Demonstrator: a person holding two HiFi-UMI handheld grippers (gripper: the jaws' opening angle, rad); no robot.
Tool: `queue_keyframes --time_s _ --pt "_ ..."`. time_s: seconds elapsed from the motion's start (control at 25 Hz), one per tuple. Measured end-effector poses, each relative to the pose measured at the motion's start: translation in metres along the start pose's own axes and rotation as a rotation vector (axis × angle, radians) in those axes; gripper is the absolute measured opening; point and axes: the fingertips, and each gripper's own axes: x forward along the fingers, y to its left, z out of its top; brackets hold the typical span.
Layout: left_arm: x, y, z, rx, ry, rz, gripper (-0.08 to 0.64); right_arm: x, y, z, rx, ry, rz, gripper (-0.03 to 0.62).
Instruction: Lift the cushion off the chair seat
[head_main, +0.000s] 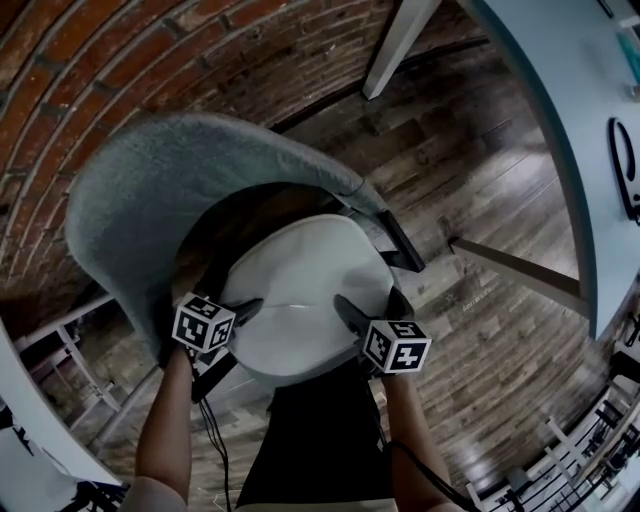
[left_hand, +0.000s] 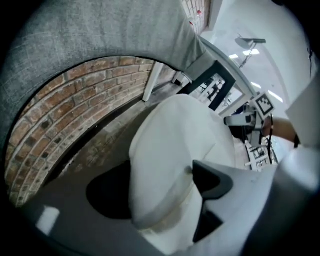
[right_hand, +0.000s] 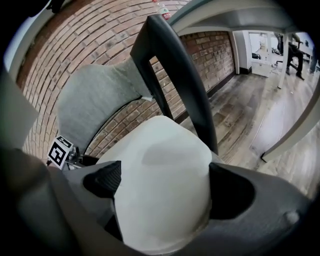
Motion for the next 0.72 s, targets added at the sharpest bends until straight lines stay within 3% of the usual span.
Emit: queue_keyframes --time_s 0.36,0.48,0.72 --pt "-0.014 -0.017 -0.002 -0.006 0.003 -0.008 0.304 -0.014 -0.010 0.007 -0.061 0.025 -0.069 0.348" --pt "-0.022 -0.022 0.004 -0.013 -0.021 0.003 0.274 -0.022 -0.010 0.014 -0.033 0.006 -0.052 0.321" --pt "-0.042 -0.043 0.015 -0.037 -0.059 0.030 0.215 -0.052 -0.005 0.029 -0.022 -0.023 -0.027 0.158"
